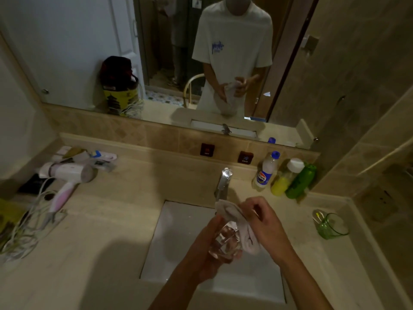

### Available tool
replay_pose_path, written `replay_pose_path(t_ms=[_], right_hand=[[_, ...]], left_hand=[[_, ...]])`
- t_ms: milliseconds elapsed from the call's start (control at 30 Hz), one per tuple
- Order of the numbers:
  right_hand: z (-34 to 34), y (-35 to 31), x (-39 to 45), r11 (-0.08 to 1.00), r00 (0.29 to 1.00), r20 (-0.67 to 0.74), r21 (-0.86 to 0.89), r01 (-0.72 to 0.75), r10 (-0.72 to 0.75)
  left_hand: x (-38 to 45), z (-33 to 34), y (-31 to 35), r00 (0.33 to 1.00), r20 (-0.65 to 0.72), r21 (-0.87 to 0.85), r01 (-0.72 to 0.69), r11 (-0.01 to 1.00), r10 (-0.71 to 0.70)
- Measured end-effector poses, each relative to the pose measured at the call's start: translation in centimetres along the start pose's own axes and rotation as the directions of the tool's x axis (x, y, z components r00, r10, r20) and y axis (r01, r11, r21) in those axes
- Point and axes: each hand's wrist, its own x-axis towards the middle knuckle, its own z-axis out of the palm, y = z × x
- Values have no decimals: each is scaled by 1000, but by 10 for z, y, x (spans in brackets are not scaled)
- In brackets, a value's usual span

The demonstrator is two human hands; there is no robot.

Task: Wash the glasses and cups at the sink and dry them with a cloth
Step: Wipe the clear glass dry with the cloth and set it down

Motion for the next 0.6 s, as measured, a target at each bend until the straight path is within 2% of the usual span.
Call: replay_pose_path(t_ms=[100, 200, 333, 467, 567, 600], right_hand=[[-12, 14, -19, 998, 985, 172, -44, 41, -33], [-19, 26, -33, 998, 940, 342, -60, 20, 1], [-15, 33, -33, 993, 937, 349, -116, 15, 26], [-8, 33, -33, 987, 882, 462, -160, -20, 93], [-9, 50, -33, 988, 870, 476, -138, -64, 123], [-10, 50, -33, 986, 872, 461, -109, -129, 165]], left_hand=[[-2, -6, 10, 999, -51, -19, 1, 1000, -2], [-6, -8, 19, 998, -26, 9, 57, 998, -57], [-4, -11, 20, 978, 10, 98, 206, 974, -208], [-7, -3, 32, 944, 28, 233, 315, 920, -330], [-6, 2, 40, 938, -18, 315, 335, 888, -347], [-5, 2, 42, 942, -26, 342, 322, 883, -334]])
